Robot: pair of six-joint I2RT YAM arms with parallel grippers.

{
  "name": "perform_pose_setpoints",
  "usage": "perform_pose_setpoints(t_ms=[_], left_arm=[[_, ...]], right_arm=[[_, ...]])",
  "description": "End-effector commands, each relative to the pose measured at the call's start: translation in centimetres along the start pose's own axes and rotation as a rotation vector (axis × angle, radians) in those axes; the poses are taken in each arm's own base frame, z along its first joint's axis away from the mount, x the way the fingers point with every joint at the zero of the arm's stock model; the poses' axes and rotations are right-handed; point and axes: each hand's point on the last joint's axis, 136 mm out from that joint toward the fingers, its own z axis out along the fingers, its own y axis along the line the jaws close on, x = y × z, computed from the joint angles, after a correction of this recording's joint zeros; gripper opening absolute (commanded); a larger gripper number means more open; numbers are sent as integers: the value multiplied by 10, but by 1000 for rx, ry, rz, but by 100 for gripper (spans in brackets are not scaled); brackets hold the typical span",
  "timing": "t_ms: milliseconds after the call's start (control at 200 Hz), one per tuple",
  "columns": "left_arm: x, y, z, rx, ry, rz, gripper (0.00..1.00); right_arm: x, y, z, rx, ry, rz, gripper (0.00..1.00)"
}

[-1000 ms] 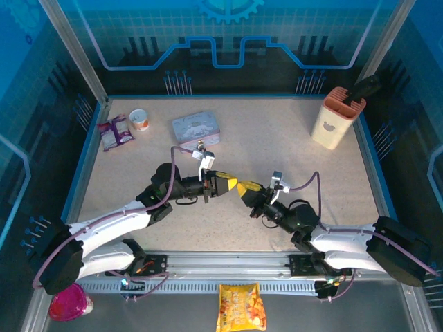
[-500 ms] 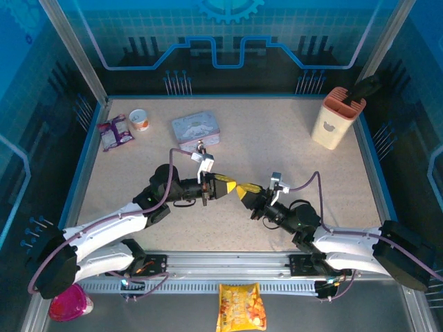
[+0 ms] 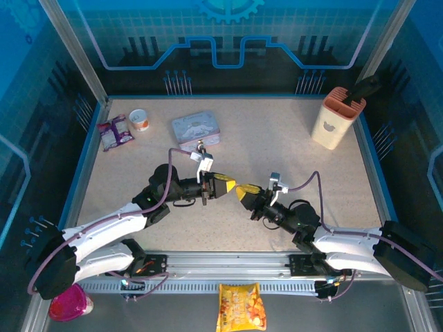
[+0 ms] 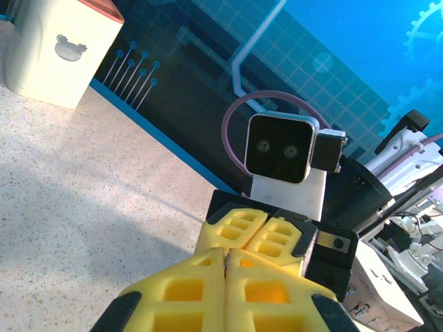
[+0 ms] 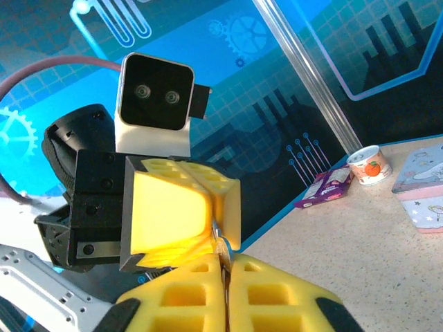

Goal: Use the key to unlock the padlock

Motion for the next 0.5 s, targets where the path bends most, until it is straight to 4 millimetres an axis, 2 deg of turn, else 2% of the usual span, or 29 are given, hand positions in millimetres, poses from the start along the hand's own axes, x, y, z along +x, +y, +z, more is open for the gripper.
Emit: perform_pose_setpoints(t_ms=[0, 45, 145, 310, 400, 495], left_arm=[[-19, -9, -1, 12, -51, 58, 0], [-18, -8, -1, 12, -48, 55, 0], [-16, -6, 1, 11, -38, 51, 0], [-19, 10, -7, -99, -79, 60, 41], [-23, 34, -19, -264, -97, 61, 52], [-26, 66, -37, -462, -93, 39, 57]], right_arm=[[-10, 11, 1, -45, -27, -12, 3], [-11, 12, 2, -49, -26, -12, 0], [-11, 10, 4, -32, -22, -10, 0], [-8, -12, -1, 93, -12, -13, 0], [-4, -27, -7, 195, 29, -29, 0], [-5, -38, -16, 280, 67, -70, 0]])
